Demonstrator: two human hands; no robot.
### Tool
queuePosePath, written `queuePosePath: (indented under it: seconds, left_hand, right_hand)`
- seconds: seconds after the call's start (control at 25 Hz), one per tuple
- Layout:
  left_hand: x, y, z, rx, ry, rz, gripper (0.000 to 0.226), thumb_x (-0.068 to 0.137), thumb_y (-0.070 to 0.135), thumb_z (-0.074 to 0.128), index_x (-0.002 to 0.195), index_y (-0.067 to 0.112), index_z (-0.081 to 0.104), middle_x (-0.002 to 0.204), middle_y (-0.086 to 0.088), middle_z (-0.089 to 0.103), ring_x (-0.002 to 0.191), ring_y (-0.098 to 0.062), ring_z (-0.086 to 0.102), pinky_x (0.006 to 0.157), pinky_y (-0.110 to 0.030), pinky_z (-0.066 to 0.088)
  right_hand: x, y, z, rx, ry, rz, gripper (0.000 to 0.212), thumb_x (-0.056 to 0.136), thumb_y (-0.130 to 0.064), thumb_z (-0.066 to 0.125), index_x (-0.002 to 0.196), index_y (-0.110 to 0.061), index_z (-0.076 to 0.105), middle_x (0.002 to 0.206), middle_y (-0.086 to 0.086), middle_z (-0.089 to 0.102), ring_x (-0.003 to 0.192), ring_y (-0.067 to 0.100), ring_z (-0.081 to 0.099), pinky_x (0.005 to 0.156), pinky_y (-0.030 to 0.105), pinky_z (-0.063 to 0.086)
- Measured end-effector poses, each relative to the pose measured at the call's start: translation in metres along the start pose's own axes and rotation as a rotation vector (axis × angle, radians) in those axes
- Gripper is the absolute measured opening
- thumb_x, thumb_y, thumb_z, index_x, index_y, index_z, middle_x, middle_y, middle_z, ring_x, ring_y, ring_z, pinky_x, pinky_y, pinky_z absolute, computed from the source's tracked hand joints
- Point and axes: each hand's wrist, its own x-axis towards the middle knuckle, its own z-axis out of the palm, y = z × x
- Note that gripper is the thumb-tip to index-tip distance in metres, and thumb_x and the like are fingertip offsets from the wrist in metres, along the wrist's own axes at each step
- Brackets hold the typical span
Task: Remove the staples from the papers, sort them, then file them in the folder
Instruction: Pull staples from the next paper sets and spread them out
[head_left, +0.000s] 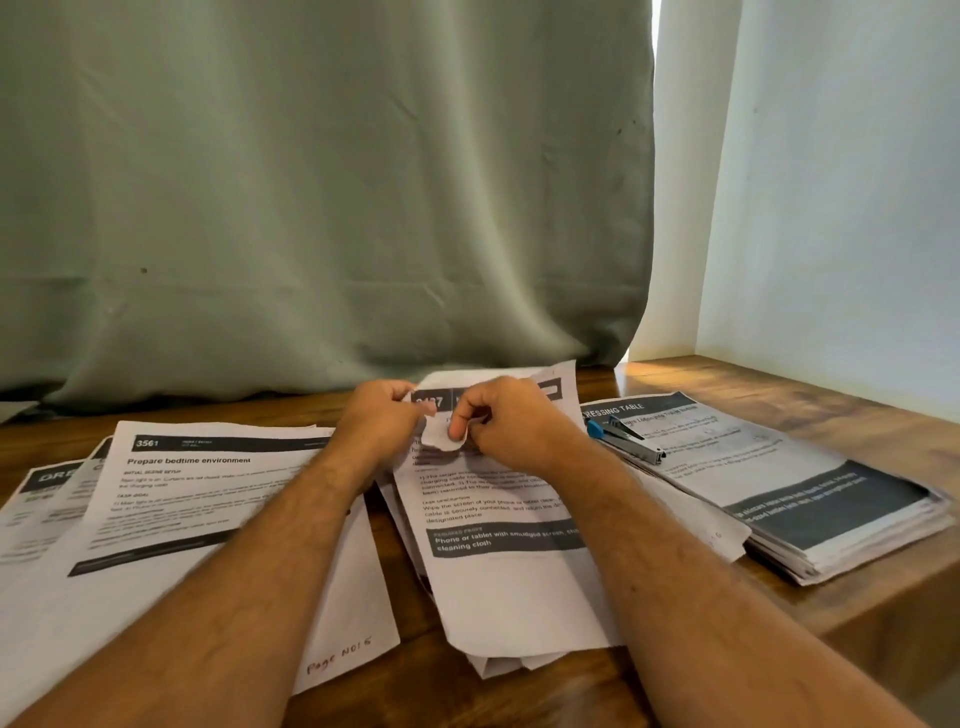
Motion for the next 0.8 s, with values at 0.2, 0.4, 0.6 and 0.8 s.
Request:
queuePosePath:
  seconds: [0.2, 0.4, 0.6, 0.8]
  left_hand:
    - [-0.001, 0.001, -0.013, -0.333, 0.22, -0.064, 0.01, 0.101, 0.019, 0.058, 0.092, 0.022, 0.061, 0.091, -0.005, 0.074, 0.079, -0.021, 0.074, 0.072, -0.04, 0.063]
    - [-0.004, -0.003, -0.009, -0.304, 0.184, 0.009, 0.009, 0.102, 0.019, 0.056, 0.106, 0.021, 0.064, 0.093, -0.002, 0.076, 0.074, -0.016, 0.075, 0.064, -0.036, 0.061]
    - [-0.008, 0.002, -0.005, -0.2, 0.132, 0.083, 0.01, 0.101, 0.022, 0.058, 0.106, 0.027, 0.065, 0.09, 0.003, 0.076, 0.073, -0.017, 0.075, 0.062, -0.035, 0.062]
    - [-0.011, 0.003, -0.005, -0.143, 0.108, 0.102, 0.01, 0.099, 0.023, 0.061, 0.105, 0.028, 0.068, 0.088, 0.005, 0.076, 0.072, -0.014, 0.074, 0.057, -0.03, 0.057]
  right_hand:
    - [-0.011, -0.007, -0.01, -0.035, 0.139, -0.172, 0.028, 0.085, 0.002, 0.061, 0.074, -0.024, 0.064, 0.102, -0.008, 0.069, 0.101, 0.012, 0.065, 0.079, 0.027, 0.061]
    - [-0.01, -0.007, -0.011, -0.109, 0.221, -0.236, 0.023, 0.087, -0.002, 0.06, 0.083, -0.024, 0.066, 0.103, -0.008, 0.062, 0.097, 0.011, 0.061, 0.084, 0.023, 0.057]
    - [-0.005, -0.003, -0.009, -0.118, 0.388, -0.294, 0.015, 0.094, -0.011, 0.058, 0.098, -0.022, 0.068, 0.104, -0.007, 0.058, 0.095, 0.01, 0.059, 0.087, 0.026, 0.055]
    - [-0.004, -0.002, -0.008, -0.147, 0.374, -0.241, 0.015, 0.097, -0.02, 0.058, 0.11, -0.02, 0.066, 0.113, -0.004, 0.056, 0.101, 0.013, 0.06, 0.096, 0.03, 0.054]
